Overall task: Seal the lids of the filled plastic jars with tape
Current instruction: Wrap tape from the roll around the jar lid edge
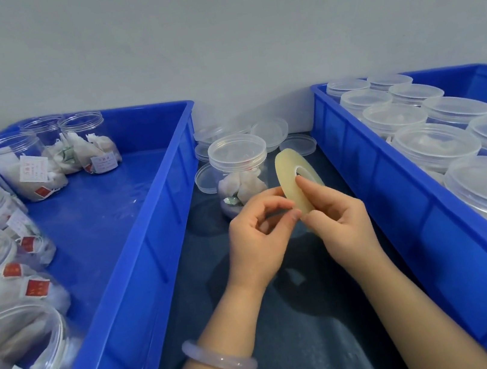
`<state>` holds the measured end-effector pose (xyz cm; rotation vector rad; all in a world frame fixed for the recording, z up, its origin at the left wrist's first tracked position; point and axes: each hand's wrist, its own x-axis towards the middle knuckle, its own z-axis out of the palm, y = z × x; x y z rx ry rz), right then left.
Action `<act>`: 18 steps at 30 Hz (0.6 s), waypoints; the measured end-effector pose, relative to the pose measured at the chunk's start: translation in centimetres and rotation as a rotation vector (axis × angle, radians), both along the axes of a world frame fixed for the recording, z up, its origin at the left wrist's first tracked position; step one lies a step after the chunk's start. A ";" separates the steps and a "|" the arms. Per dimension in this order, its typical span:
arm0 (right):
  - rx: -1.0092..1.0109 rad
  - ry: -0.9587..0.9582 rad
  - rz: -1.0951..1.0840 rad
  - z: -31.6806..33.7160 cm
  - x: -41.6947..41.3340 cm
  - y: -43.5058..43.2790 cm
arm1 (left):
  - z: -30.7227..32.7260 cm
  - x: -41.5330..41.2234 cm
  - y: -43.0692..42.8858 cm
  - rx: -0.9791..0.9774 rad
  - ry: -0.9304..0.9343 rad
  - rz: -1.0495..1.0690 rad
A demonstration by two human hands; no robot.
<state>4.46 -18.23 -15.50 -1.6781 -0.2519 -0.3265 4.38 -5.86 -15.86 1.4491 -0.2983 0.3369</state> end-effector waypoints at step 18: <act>-0.345 -0.082 0.149 -0.2 -0.8 0.3 | 0.9 2.0 1.2 -0.547 0.616 -0.297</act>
